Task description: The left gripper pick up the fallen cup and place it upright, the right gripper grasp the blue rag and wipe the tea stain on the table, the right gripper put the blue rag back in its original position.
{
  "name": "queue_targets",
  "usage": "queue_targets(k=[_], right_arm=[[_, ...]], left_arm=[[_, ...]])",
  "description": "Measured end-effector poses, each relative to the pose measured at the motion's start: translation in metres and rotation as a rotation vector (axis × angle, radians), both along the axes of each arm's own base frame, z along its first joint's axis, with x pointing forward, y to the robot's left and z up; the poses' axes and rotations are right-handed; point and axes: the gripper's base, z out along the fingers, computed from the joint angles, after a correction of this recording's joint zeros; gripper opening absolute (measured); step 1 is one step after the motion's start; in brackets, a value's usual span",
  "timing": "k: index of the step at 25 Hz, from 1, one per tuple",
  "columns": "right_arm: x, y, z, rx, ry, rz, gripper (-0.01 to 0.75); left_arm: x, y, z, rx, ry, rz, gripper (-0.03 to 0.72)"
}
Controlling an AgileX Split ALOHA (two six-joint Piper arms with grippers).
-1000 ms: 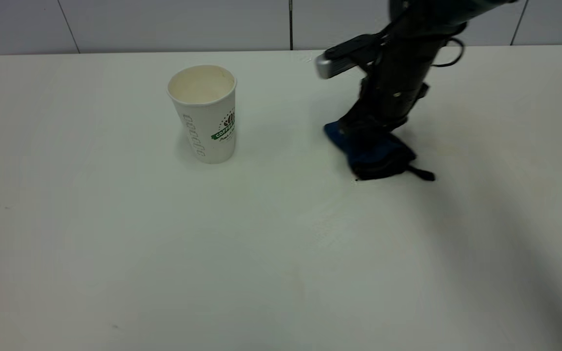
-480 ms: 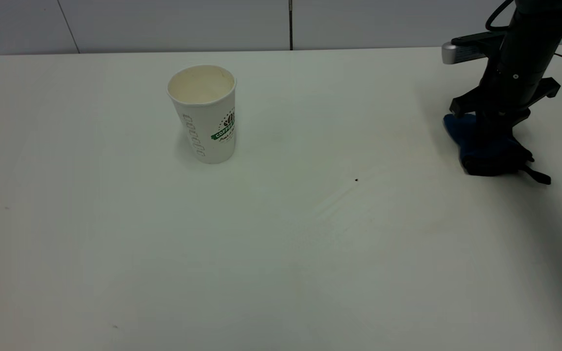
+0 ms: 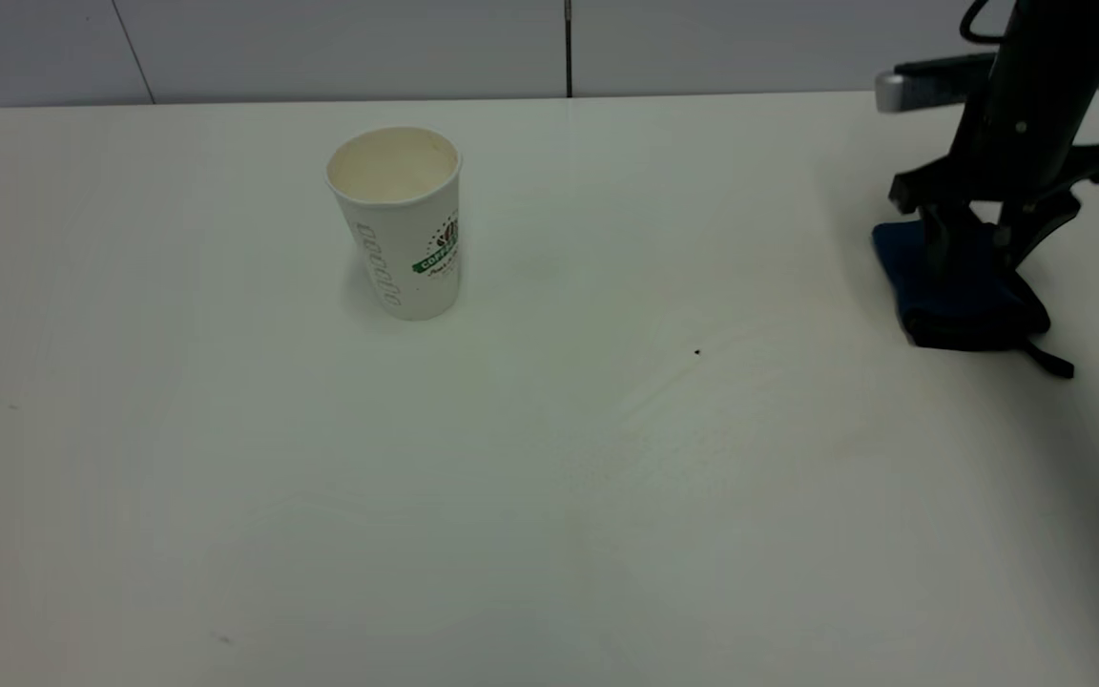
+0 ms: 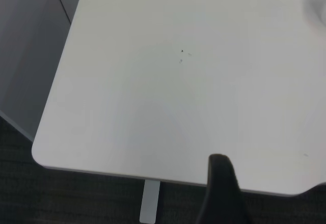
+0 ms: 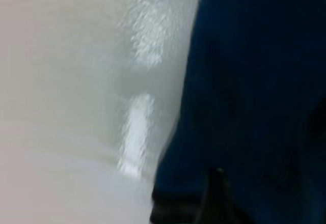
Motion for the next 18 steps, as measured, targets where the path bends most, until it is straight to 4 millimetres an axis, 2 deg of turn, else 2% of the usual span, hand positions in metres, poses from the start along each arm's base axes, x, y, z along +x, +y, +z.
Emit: queue_targets(k=[2,5,8,11,13,15,18], right_arm=[[0.000,0.002,0.044,0.022,-0.037,-0.011,0.692],[-0.011,0.008,0.116,0.067,-0.089,-0.008,0.713],[-0.045,0.015,0.181,0.116,-0.143,0.017,0.670],[-0.098,0.016,0.232,0.118,-0.185,0.033,0.611],[-0.143,0.015,0.256,0.106,-0.207,0.028,0.584],[-0.186,0.014,0.268,0.109,-0.217,-0.002,0.571],[-0.247,0.013,0.271,0.101,-0.227,-0.014,0.566]], left_arm=[[0.000,0.000,0.000,0.000,0.000,0.000,0.543],[0.000,0.000,0.000,0.000,0.000,0.000,0.543],[0.000,0.000,0.000,0.000,0.000,0.000,0.543],[0.000,0.000,0.000,0.000,0.000,0.000,0.543],[0.000,0.000,0.000,0.000,0.000,0.000,0.543],[0.000,0.000,0.000,0.000,0.000,0.000,0.543],[0.000,0.000,0.000,0.000,0.000,0.000,0.543]])
